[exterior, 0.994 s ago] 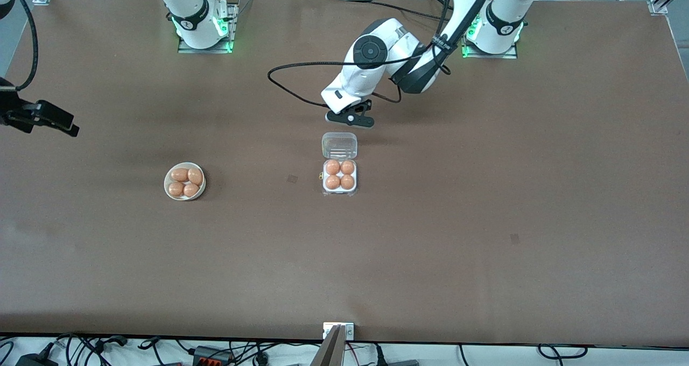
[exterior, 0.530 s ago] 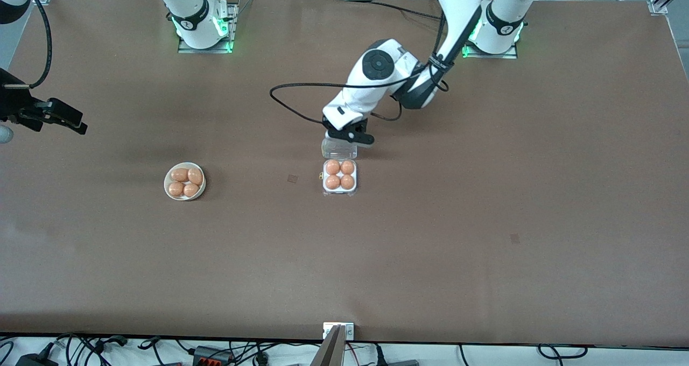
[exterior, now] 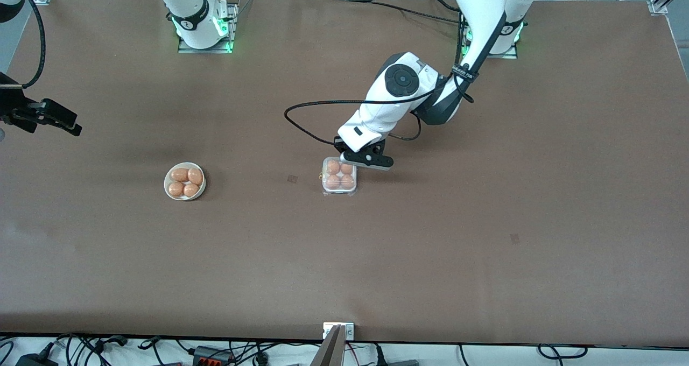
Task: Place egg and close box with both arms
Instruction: 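Press the clear lid down onto the egg box with the left gripper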
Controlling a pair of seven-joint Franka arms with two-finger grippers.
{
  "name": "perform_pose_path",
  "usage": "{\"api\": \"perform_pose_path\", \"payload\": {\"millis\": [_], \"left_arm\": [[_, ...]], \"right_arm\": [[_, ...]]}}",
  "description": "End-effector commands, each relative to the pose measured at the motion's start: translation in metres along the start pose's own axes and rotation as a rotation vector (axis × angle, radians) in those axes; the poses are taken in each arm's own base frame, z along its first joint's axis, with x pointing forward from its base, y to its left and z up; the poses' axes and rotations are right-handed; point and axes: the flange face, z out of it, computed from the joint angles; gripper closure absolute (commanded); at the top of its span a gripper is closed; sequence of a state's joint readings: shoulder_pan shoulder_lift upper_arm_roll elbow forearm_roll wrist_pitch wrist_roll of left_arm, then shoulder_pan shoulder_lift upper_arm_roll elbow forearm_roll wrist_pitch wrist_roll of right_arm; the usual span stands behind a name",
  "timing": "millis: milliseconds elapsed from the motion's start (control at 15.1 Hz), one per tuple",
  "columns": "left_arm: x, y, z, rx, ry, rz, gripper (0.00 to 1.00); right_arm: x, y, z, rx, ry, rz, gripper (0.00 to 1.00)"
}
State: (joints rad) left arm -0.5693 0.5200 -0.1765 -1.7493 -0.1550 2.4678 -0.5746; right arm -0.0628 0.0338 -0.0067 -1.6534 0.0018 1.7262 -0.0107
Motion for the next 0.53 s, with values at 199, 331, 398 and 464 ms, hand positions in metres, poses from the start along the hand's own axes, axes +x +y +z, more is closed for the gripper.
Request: {"api": "perform_pose_path", "payload": {"millis": [199,331,398,464], "left_arm": [[0.019,-0.077,-0.093,0.15,-0.233,0.154,0.99],[0.038,-0.112,-0.127,0.184,-0.271,0.196,0.98],[0.051,-0.125,-0.154,0.242,-0.286,0.212,0.97],[0.059,-0.131,-0.178,0.305,-0.3,0.237,0.95]], "right_arm": [[-0.004,-0.007,-0.001,-0.007,-0.028,-0.028,0.0],[-0.002,-0.01,0.0,-0.01,-0.024,-0.034,0.0],[-0.002,-0.009,0.001,-0.013,-0.025,-0.033,0.0],[-0.003,-0.009,-0.001,-0.013,-0.025,-0.035,0.0]]}}
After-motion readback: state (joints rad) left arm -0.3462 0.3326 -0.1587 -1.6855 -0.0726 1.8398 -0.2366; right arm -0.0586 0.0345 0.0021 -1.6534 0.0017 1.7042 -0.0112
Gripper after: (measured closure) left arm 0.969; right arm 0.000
